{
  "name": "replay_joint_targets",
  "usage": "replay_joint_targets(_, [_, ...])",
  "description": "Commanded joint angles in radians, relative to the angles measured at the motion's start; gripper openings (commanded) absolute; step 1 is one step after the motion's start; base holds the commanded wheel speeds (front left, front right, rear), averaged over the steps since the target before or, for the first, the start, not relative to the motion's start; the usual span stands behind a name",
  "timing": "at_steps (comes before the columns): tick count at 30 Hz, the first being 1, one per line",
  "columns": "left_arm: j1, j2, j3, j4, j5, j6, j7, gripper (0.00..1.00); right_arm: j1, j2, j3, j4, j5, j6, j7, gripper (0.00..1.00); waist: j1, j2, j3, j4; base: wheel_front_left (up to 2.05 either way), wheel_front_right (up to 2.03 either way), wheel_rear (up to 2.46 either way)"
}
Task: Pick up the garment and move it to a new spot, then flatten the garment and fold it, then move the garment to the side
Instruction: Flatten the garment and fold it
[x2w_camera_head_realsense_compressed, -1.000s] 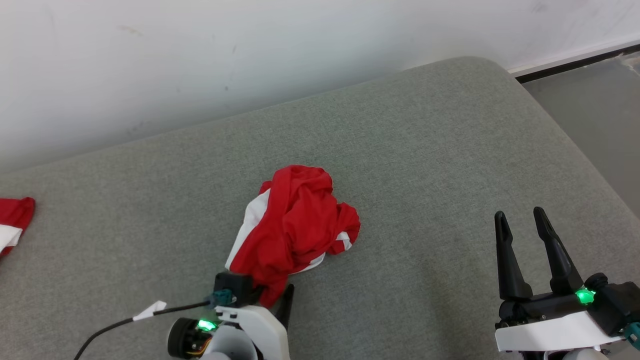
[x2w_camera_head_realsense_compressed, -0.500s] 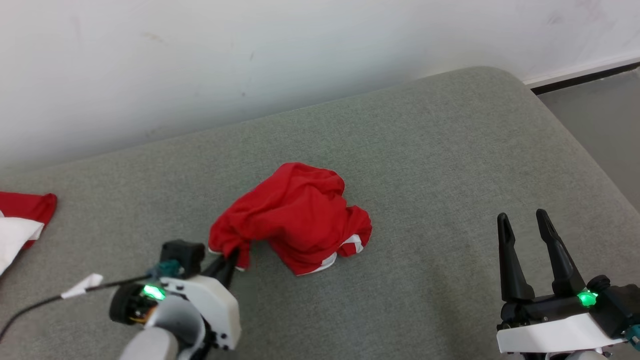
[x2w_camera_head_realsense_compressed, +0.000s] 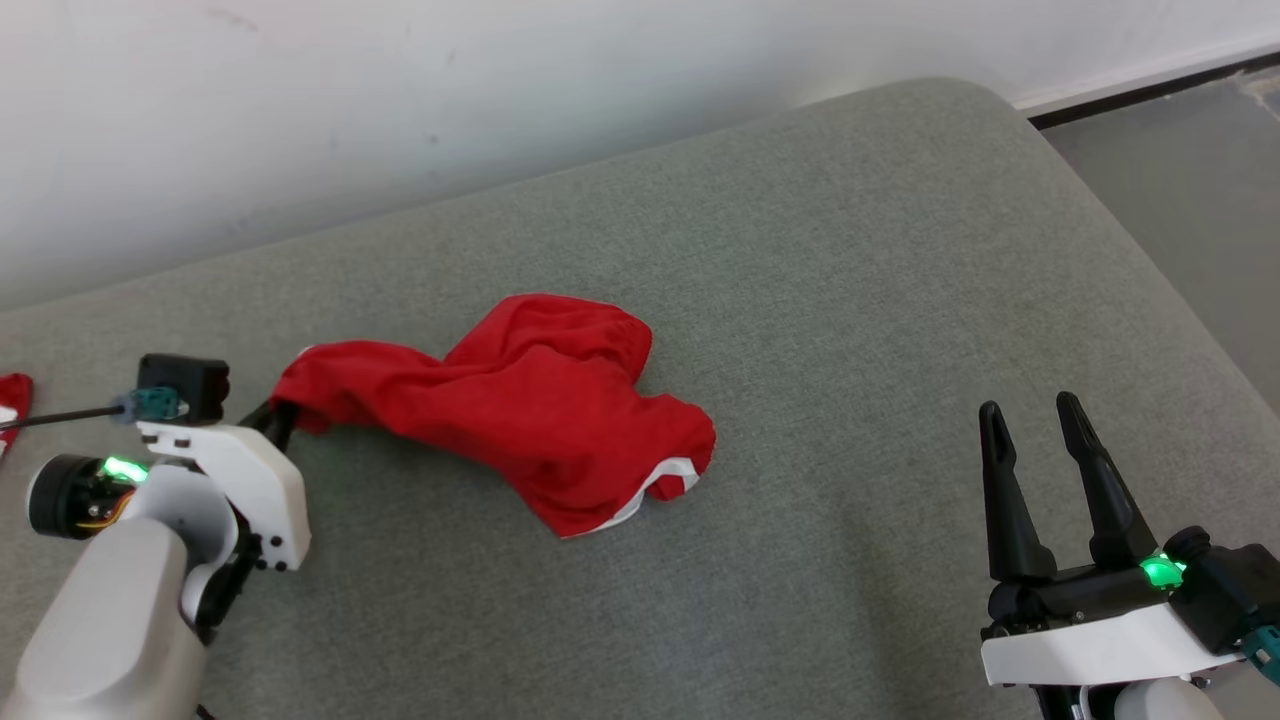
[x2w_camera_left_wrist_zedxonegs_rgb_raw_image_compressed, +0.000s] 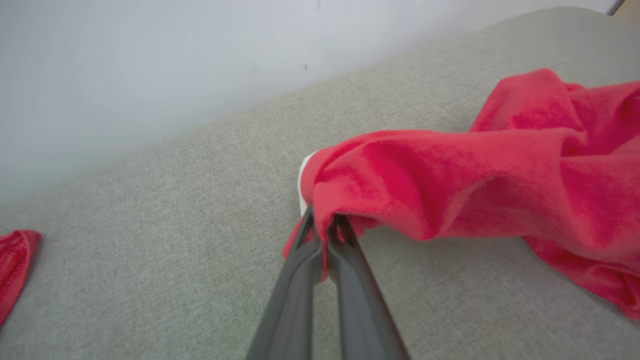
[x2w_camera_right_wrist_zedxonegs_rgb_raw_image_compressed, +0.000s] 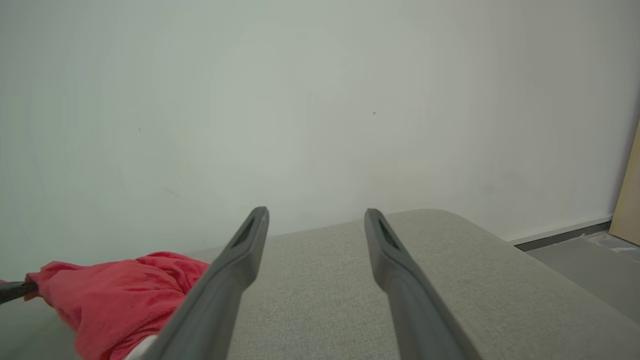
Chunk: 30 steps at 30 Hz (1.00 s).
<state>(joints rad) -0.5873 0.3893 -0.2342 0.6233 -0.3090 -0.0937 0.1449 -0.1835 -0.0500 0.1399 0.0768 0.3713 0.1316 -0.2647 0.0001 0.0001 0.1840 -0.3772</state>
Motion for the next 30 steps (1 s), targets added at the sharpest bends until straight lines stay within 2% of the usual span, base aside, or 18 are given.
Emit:
replay_joint_targets(1, [-0.014,0.006,-0.008,0.029,0.004,-0.005,-0.016,0.24,-0.007,-0.001,0.000,0.003,0.007,-0.002,0.001,1.00,-0.0001,-0.0001,0.008,-0.007,0.00,0.00,0.00])
replay_joint_targets(2, [-0.024,0.001,-0.011,0.058,-0.002,-0.009,-0.024,0.58,-0.007,-0.001,0.000,0.002,0.009,-0.002,0.001,1.00,-0.0001,-0.0001,0.010,-0.007,0.00,0.00,0.00])
replay_joint_targets(3, [-0.035,0.002,-0.013,0.083,-0.006,-0.012,-0.034,1.00,-0.007,-0.001,0.000,0.002,0.010,-0.002,0.001,1.00,-0.0001,-0.0001,0.012,-0.006,0.00,0.00,0.00])
replay_joint_targets(10, [-0.086,-0.011,-0.039,0.156,-0.020,-0.027,-0.156,1.00,0.004,-0.002,-0.010,0.017,0.003,-0.002,0.001,1.00,-0.0001,-0.0001,-0.023,0.048,0.00,0.00,0.00])
replay_joint_targets(18, [0.000,-0.061,-0.044,0.063,-0.054,-0.019,-0.303,1.00,0.030,-0.002,-0.021,0.029,-0.026,-0.002,0.001,1.00,-0.0001,-0.0001,-0.090,0.142,0.00,0.00,0.00])
replay_joint_targets(23, [0.119,-0.094,-0.038,-0.076,-0.054,0.039,-0.364,1.00,0.047,-0.010,-0.025,0.034,-0.036,-0.002,0.001,1.00,-0.0001,-0.0001,-0.114,0.183,0.00,0.00,0.00])
replay_joint_targets(30, [0.311,-0.140,-0.021,-0.287,-0.064,0.121,-0.395,1.00,0.062,-0.022,-0.024,0.045,-0.034,-0.002,0.001,1.00,-0.0001,-0.0001,-0.113,0.211,0.00,0.00,0.00])
